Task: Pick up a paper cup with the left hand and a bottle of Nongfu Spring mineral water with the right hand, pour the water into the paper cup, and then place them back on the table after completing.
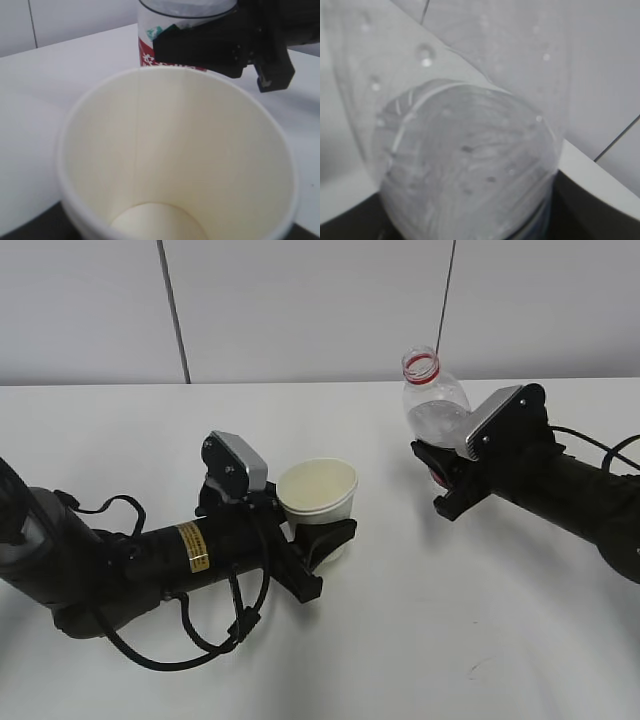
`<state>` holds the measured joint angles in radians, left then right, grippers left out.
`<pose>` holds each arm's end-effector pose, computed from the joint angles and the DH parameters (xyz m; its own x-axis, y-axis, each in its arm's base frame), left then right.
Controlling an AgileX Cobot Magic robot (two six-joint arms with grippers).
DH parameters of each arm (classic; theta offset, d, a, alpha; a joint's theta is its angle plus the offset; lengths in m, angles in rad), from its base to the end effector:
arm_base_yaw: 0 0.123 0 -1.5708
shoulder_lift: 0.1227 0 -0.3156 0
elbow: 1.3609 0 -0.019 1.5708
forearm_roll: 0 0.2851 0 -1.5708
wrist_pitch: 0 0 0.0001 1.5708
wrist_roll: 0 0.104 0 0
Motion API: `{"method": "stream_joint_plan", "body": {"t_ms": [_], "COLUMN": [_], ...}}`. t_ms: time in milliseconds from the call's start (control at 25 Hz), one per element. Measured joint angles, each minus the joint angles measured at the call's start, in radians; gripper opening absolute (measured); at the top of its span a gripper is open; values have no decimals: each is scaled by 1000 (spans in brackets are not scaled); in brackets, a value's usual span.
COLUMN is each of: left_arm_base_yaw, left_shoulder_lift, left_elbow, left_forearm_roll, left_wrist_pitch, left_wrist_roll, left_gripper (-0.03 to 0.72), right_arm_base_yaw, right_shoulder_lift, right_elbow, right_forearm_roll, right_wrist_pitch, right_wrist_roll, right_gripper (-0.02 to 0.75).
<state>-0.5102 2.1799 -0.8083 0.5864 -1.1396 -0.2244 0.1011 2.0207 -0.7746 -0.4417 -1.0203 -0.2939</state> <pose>0.3213 -0.2397 0.0701 -0.1493 0.1295 -0.9803 0.8583 0.5092 -0.0634 0.3919 0.0778 0.1167 0.0732 -0.4709 -0.8791 -0.4804 0.7559 -0.4449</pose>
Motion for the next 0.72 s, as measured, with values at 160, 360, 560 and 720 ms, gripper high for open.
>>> {"method": "stream_joint_plan", "body": {"t_ms": [160,360,560,720], "left_arm_base_yaw": [-20,-56,-59,-59], "left_shoulder_lift": [0,0,0,0], "left_elbow": [-2,-2,-2,-2], "left_forearm_roll": [12,23,23,23], "left_wrist_pitch": [0,0,0,0], "left_wrist_roll": [-6,-8,-8,-8], "left_gripper": [391,391,391,391], "right_arm_base_yaw": [0,0,0,0], "right_shoulder_lift": [0,0,0,0], "right_elbow": [-5,-6,-6,-6], "right_forearm_roll": [-2,-2,-2,-2], "right_wrist_pitch": [1,1,-2,-25], "right_wrist_roll": [-78,-186,-300,-377], "right_gripper": [398,398,398,397]}}
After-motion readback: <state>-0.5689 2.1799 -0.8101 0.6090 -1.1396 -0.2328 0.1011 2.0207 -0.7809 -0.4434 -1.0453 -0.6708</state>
